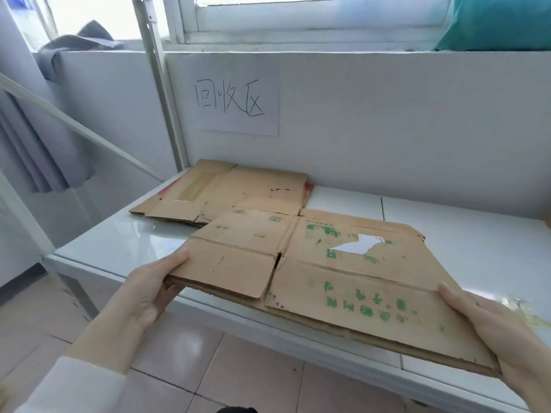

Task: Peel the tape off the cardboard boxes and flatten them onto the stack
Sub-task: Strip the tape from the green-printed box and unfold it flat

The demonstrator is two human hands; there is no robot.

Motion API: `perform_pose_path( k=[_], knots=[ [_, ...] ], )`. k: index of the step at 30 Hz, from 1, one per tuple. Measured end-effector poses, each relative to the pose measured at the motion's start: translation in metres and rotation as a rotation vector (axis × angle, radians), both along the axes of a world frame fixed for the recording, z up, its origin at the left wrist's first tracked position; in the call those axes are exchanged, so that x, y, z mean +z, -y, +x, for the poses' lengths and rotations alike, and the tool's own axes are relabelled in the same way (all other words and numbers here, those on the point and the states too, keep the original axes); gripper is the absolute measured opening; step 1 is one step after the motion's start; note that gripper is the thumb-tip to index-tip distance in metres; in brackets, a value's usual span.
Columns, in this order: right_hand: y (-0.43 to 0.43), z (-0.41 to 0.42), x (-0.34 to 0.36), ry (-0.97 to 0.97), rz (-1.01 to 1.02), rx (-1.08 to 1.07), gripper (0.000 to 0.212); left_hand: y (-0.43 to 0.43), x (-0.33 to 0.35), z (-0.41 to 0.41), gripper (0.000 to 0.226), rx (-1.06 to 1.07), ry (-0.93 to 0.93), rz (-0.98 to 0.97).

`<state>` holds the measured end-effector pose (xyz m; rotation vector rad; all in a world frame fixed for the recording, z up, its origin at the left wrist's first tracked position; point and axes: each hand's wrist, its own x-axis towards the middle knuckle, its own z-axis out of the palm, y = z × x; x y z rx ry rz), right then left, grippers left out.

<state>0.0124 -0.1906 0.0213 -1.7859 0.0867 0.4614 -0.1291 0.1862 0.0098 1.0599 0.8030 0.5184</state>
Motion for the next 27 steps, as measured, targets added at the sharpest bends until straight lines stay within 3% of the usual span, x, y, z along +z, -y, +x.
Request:
perform_pose_path(
  k=[3, 6, 12, 16, 18, 21, 23, 27],
  knots=[
    [-0.038, 0.0, 0.01, 0.028, 0.11, -0.018, 0.022, -0.01, 0.013, 0.009, 0.006, 0.126, 0.272, -0.106],
    [-0.093, 0.023, 0.01, 0.081, 0.196, 0.012, 0.022, -0.024, 0.023, 0.035, 0.008, 0.169, 0.416, -0.123],
    [-0.225, 0.077, 0.006, 0.082, 0.365, 0.033, 0.027, -0.107, 0.03, 0.103, 0.004, 0.25, 0.477, -0.149],
    [-0.288, 0.112, -0.008, 0.084, 0.377, 0.042, 0.039, -0.168, 0.014, 0.135, 0.019, 0.278, 0.353, -0.147],
    [-0.309, 0.126, -0.014, 0.101, 0.326, 0.043, 0.043, -0.19, 0.005, 0.148, 0.016, 0.293, 0.267, -0.144],
    [-0.327, 0.144, -0.028, 0.135, 0.191, 0.044, 0.049, -0.21, -0.011, 0.161, 0.034, 0.295, 0.152, -0.164],
    [-0.331, 0.151, -0.04, 0.152, 0.032, 0.072, 0.056, -0.221, -0.026, 0.167, 0.033, 0.277, 0.092, -0.164],
    [-0.332, 0.148, -0.048, 0.237, -0.268, 0.129, 0.049, -0.231, -0.046, 0.171, 0.034, 0.29, -0.006, -0.079]
  ],
)
